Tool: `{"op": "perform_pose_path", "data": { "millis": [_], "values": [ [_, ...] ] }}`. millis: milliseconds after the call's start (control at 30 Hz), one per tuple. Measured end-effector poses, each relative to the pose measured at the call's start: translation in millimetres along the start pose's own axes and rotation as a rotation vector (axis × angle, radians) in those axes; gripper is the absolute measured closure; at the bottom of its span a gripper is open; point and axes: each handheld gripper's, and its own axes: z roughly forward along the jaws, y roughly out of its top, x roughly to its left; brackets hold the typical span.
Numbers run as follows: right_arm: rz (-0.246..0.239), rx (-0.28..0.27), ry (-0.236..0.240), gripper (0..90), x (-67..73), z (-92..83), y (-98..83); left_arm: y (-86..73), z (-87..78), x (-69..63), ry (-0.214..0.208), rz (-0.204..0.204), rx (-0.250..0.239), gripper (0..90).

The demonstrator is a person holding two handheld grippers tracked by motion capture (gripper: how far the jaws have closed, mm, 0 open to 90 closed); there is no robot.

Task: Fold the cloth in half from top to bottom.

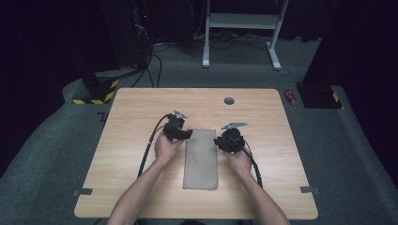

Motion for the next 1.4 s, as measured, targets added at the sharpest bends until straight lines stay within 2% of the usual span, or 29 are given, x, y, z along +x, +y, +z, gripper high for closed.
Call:
{"op": "perform_pose_path", "data": {
  "millis": [133, 200, 433, 500, 633, 700, 767, 833, 1000, 1067, 1267, 1333, 1400],
  "values": [
    [0.016, 0.018, -0.027, 77.0, -4.2, 6.4, 3.3, -2.1, 7.0, 0.4, 0.008, 0.002, 0.015, 46.9],
    [0.010, 0.026, -0.061, 77.0, -5.1, 13.8, 9.7, -3.7, 11.0, 3.6, 0.020, -0.012, 0.017, 46.9],
    [0.018, 0.032, -0.119, 74.7, -3.7, 27.3, 22.6, -7.2, 17.6, 14.2, 0.058, -0.034, 0.025, 47.7],
    [0.022, 0.055, -0.139, 73.7, -4.3, 33.4, 25.3, -9.1, 19.8, 17.7, 0.050, -0.051, 0.021, 47.4],
    [0.026, 0.057, -0.157, 71.9, -5.2, 40.4, 28.9, -9.4, 20.3, 18.3, 0.058, -0.043, 0.012, 47.3],
    [0.033, 0.050, -0.160, 71.3, -5.8, 42.7, 29.2, -9.5, 20.5, 19.2, 0.058, -0.040, 0.009, 48.5],
    [0.040, 0.057, -0.164, 70.1, -7.3, 46.6, 28.0, -9.8, 20.8, 20.5, 0.046, -0.062, 0.007, 50.5],
    [0.050, 0.063, -0.167, 69.0, -8.8, 49.4, 27.0, -9.8, 20.9, 20.8, 0.046, -0.059, 0.005, 51.8],
    [0.075, 0.036, -0.170, 68.4, -13.2, 53.6, 27.0, -9.2, 20.6, 18.8, 0.043, -0.056, 0.008, 55.4],
    [0.068, 0.026, -0.171, 69.2, -13.7, 54.7, 27.1, -9.3, 20.5, 18.4, 0.042, -0.052, 0.007, 56.0],
    [0.026, 0.025, -0.156, 80.9, -10.1, 56.1, 27.0, -8.3, 20.1, 13.6, 0.035, -0.020, 0.009, 65.2],
    [0.022, 0.027, -0.151, 83.0, -9.7, 56.2, 27.3, -8.1, 20.0, 14.9, 0.017, -0.034, 0.015, 67.2],
    [0.028, 0.031, -0.142, 84.9, -9.8, 56.2, 27.6, -7.9, 19.9, 15.0, 0.012, -0.030, 0.016, 67.9]
  ]
}}
